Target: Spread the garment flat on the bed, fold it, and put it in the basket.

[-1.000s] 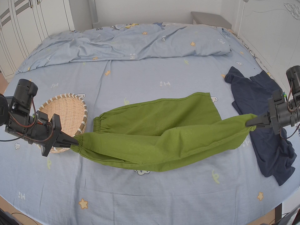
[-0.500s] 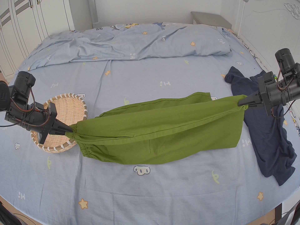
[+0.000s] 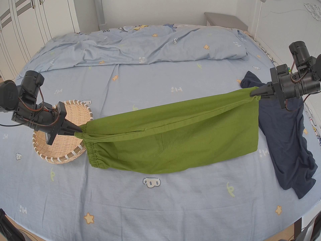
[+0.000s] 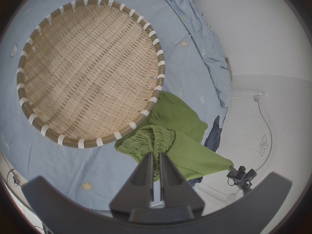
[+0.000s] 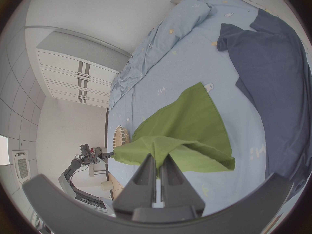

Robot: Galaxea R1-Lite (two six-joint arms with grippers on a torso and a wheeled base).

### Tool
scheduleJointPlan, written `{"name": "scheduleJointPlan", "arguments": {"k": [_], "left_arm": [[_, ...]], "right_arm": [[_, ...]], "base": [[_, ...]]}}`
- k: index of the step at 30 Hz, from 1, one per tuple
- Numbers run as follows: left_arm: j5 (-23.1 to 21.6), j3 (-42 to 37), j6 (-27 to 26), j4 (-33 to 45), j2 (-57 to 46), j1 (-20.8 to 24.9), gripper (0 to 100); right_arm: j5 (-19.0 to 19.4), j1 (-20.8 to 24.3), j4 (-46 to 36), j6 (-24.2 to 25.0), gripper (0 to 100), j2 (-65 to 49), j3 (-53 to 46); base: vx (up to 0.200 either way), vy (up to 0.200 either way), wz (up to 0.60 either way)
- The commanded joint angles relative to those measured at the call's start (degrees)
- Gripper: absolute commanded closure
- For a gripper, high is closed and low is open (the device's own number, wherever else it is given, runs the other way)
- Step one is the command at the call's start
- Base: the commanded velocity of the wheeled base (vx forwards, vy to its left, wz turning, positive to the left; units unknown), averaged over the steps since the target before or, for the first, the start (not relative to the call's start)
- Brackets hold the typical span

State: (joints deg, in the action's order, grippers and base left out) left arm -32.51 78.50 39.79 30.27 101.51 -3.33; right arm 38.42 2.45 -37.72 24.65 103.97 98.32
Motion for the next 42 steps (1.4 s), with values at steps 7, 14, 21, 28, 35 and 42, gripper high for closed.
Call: {"name": "scheduleJointPlan", "arguments": {"k": [7,14,21,28,35,42], "left_arm": [[0.7,7.5,0.0,0.0,6.0,1.1,100],[0.7,11.7,0.0,0.7,7.7,1.2,100],[0.8,12.7,-0.2,0.4,9.1,1.1,100],[0.8,12.9,-0.2,0.7,9.4,1.3,100],[0.8,12.7,-0.2,0.8,9.4,1.4,100],[0.8,12.8,-0.2,0.8,9.2,1.4,100]], "right_arm": [[-0.4,0.2,-0.9,0.4,100,4.4,6.7],[-0.6,0.6,-2.0,0.8,100,5.7,8.9],[-0.6,4.8,-10.0,1.5,100,0.9,8.2],[-0.5,6.7,-10.0,1.8,100,-5.6,-0.8],[-0.6,7.0,-10.4,2.0,100,-12.4,-6.5],[-0.7,9.2,-10.5,3.3,100,-16.4,-8.1]], "base": [[0.0,0.0,0.0],[0.0,0.0,0.0],[0.0,0.0,0.0],[0.0,0.0,0.0],[0.0,0.0,0.0],[0.0,0.0,0.0]]}}
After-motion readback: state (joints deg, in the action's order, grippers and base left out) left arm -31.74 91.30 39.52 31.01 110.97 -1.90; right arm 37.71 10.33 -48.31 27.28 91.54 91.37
